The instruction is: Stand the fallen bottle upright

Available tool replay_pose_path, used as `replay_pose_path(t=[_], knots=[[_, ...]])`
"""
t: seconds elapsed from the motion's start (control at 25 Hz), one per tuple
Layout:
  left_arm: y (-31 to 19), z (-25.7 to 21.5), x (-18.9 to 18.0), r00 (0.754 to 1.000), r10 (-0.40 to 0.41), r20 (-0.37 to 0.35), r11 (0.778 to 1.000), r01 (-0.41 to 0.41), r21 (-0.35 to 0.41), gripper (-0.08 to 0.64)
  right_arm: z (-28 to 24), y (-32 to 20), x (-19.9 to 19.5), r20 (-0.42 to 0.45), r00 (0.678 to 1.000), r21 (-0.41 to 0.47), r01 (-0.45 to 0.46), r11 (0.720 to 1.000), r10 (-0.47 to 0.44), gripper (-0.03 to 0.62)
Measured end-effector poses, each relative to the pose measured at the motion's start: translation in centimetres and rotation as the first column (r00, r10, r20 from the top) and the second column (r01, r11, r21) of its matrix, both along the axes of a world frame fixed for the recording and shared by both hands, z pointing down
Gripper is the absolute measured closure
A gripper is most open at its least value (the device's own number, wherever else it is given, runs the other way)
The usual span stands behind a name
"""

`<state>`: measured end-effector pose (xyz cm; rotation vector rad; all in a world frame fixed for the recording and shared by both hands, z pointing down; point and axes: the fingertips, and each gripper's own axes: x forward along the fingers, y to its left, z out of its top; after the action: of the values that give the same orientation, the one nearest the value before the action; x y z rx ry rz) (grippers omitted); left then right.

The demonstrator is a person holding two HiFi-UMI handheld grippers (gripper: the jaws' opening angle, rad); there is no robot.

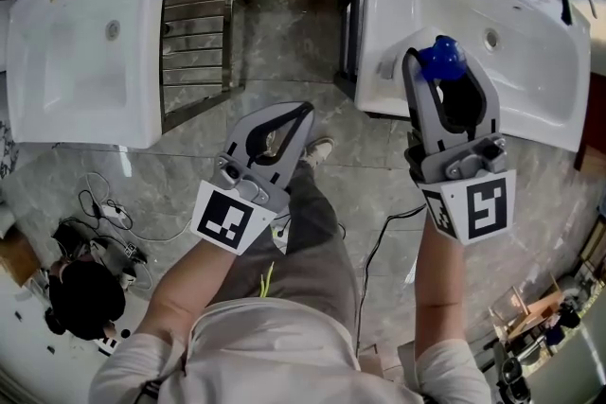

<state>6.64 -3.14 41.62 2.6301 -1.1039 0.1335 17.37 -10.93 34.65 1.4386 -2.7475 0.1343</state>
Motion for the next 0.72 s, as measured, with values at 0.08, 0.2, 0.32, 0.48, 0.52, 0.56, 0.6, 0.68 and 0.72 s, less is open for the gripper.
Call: replay_pose_path(t=[0.08,0.2,0.32,0.48,0.52,0.56,0.6,0.68,0.72], knots=[[-0.2,0.0,0.5,1.0,0.006,0.005,1.0,-0.006,0.0,0.543,0.0,0.2,0.4,0.012,1.0,0.013,0.01,1.0,-0.01,0.434],[-0.3,0.2,1.1,1.0,0.016,0.013,1.0,-0.016,0.001,0.543,-0.1,0.7,1.0,0.035,0.999,0.038,0.03,0.999,-0.032,0.434],[-0.5,0.6,1.7,1.0,0.023,0.015,1.0,-0.023,-0.003,0.543,0.0,1.1,1.5,0.07,0.996,0.057,0.048,0.997,-0.052,0.434],[-0.7,1.0,2.3,0.999,0.026,0.021,1.0,-0.025,-0.009,0.543,0.1,1.2,1.7,0.076,0.992,0.076,0.099,0.992,-0.105,0.434],[-0.7,1.0,2.3,0.999,0.026,0.022,1.0,-0.026,-0.009,0.543,0.2,1.2,1.7,0.072,0.991,0.078,0.112,0.991,-0.117,0.434],[-0.8,1.0,2.4,0.999,0.026,0.024,1.0,-0.026,-0.009,0.543,0.2,1.2,1.7,0.07,0.989,0.08,0.122,0.989,-0.127,0.434],[-0.8,1.1,2.3,0.999,0.026,0.026,1.0,-0.026,-0.008,0.543,0.1,1.2,1.7,0.071,0.988,0.08,0.128,0.988,-0.134,0.434],[-0.9,1.1,2.4,0.999,0.026,0.029,1.0,-0.026,-0.008,0.543,0.1,1.2,1.6,0.079,0.987,0.081,0.133,0.988,-0.14,0.434],[-1.0,1.1,2.5,0.999,0.026,0.03,1.0,-0.026,-0.007,0.543,0.1,1.2,1.6,0.079,0.987,0.082,0.133,0.988,-0.139,0.434]])
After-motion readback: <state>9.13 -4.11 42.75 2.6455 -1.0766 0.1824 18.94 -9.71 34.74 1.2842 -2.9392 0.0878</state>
